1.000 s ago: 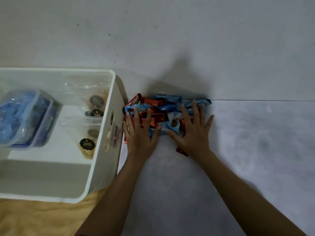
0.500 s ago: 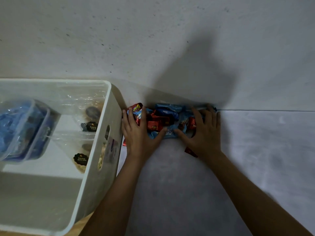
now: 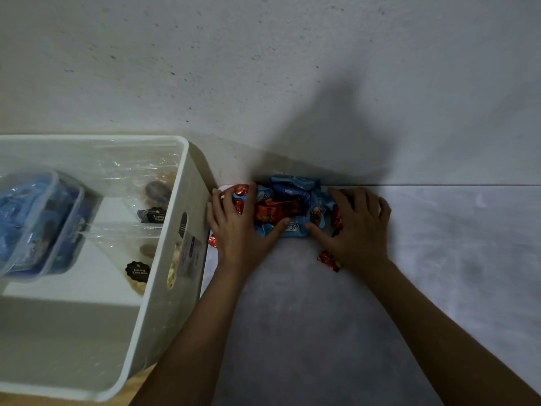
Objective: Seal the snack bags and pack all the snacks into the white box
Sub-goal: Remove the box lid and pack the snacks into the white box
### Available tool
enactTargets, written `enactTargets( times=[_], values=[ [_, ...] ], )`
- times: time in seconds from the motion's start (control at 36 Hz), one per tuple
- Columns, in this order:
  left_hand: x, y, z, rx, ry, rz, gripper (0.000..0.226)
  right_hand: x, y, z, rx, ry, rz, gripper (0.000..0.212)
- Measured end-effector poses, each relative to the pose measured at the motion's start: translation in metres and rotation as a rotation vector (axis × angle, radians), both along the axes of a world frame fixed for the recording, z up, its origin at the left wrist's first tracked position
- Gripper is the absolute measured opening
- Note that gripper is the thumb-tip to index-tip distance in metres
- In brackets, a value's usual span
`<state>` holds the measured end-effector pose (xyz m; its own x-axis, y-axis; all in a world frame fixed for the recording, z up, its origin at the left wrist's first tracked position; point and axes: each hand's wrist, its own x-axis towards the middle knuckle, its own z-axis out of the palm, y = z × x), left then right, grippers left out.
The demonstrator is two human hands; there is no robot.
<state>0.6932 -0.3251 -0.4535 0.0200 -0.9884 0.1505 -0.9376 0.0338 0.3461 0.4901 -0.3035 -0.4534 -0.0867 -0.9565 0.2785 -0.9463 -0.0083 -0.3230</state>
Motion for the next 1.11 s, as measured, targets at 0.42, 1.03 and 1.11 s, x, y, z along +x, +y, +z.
enactTargets(
  times=[0.42, 1.03, 1.11],
  values=[
    [-0.011, -0.004, 0.000, -0.053, 0.016, -0.166, 0.082, -0.009, 0.008, -0.003, 0.010, 0.015, 0.058, 0.063],
    [-0.017, 0.000, 0.001, -0.090, 0.315, -0.224, 0.055, -0.019, 0.018, -0.009, -0.225, -0.176, 0.027, 0.030],
    [-0.016, 0.005, 0.001, -0.098, 0.366, -0.210, 0.055, -0.020, 0.024, -0.006, -0.237, -0.255, -0.020, 0.028]
  ],
)
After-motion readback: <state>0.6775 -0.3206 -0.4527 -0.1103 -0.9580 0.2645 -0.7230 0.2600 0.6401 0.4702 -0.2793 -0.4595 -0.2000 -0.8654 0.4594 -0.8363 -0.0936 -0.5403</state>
